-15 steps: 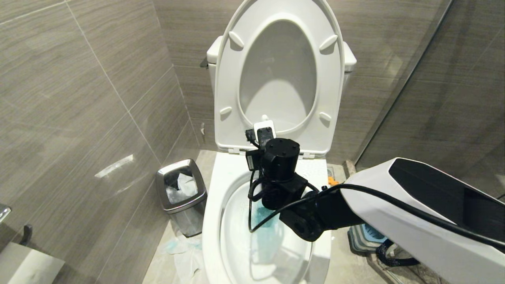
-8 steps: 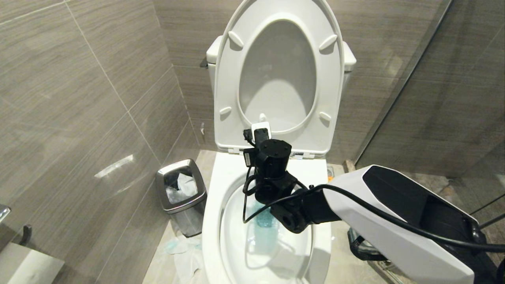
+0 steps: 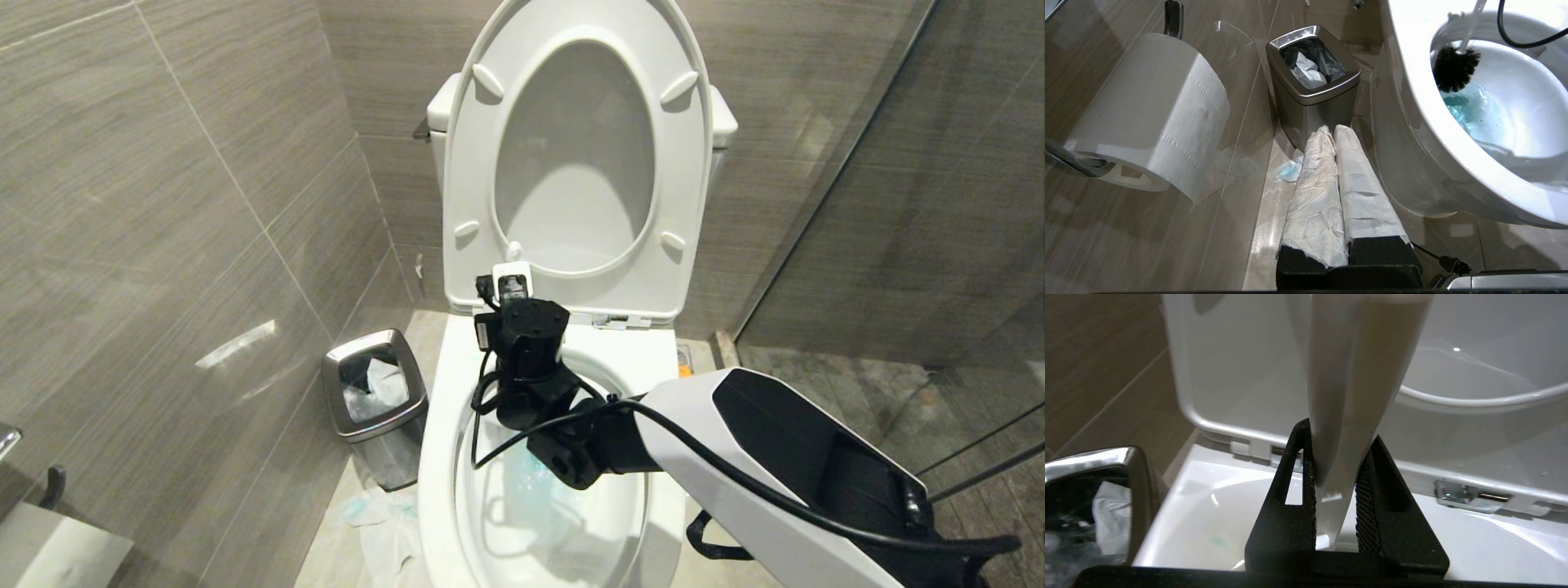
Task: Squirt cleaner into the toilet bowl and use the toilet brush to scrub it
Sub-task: Scrub the toilet bowl
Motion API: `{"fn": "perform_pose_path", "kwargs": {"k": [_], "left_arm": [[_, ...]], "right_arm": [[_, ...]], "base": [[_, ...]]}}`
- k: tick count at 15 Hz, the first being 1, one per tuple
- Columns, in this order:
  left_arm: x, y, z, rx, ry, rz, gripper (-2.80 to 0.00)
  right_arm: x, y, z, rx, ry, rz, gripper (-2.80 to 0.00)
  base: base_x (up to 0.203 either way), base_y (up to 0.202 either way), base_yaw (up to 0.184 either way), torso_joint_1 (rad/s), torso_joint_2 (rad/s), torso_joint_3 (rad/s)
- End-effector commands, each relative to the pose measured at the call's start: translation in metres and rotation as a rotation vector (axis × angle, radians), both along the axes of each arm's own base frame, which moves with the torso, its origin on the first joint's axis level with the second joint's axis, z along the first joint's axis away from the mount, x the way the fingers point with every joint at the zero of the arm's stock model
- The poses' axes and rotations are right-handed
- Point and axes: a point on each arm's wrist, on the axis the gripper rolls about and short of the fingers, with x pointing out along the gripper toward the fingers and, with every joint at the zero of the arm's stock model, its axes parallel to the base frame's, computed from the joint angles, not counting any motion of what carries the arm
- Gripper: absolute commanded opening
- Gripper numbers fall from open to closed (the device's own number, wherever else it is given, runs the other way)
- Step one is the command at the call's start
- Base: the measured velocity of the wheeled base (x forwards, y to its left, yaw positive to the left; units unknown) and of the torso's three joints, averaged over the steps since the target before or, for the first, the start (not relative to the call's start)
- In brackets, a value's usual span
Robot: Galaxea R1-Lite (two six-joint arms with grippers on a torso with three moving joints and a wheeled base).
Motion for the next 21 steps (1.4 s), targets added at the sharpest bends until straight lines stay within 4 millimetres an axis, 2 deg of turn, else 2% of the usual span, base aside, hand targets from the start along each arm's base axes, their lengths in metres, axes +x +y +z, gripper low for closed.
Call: {"fn": "perform_pose_path", "kwargs": {"k": [1, 5, 7, 11, 17, 21], "left_arm": [[0.000, 0.000, 0.000, 0.000, 0.000, 0.000, -2.80], [0.000, 0.000, 0.000, 0.000, 0.000, 0.000, -2.80], [0.000, 0.000, 0.000, 0.000, 0.000, 0.001, -2.80], [0.000, 0.000, 0.000, 0.000, 0.000, 0.001, -2.80], [0.000, 0.000, 0.000, 0.000, 0.000, 0.000, -2.80], [0.000, 0.000, 0.000, 0.000, 0.000, 0.000, -2.80]], "right_arm": [[-0.010, 0.014, -0.006, 0.004, -0.002, 0.029, -2.80], [-0.037, 0.030, -0.005, 0.014, 0.020, 0.085, -2.80], [-0.057, 0.030, -0.004, -0.004, 0.056, 0.109, -2.80], [-0.104, 0.020, 0.011, 0.006, 0.117, 0.115, -2.80], [-0.144, -0.020, 0.031, 0.001, 0.165, 0.053, -2.80], [-0.164, -0.048, 0.022, -0.005, 0.220, 0.038, -2.80]], "base": [[0.000, 0.000, 0.000, 0.000, 0.00, 0.000], [0.000, 0.000, 0.000, 0.000, 0.00, 0.000], [0.000, 0.000, 0.000, 0.000, 0.00, 0.000], [0.000, 0.000, 0.000, 0.000, 0.00, 0.000], [0.000, 0.000, 0.000, 0.000, 0.00, 0.000], [0.000, 0.000, 0.000, 0.000, 0.00, 0.000]]}}
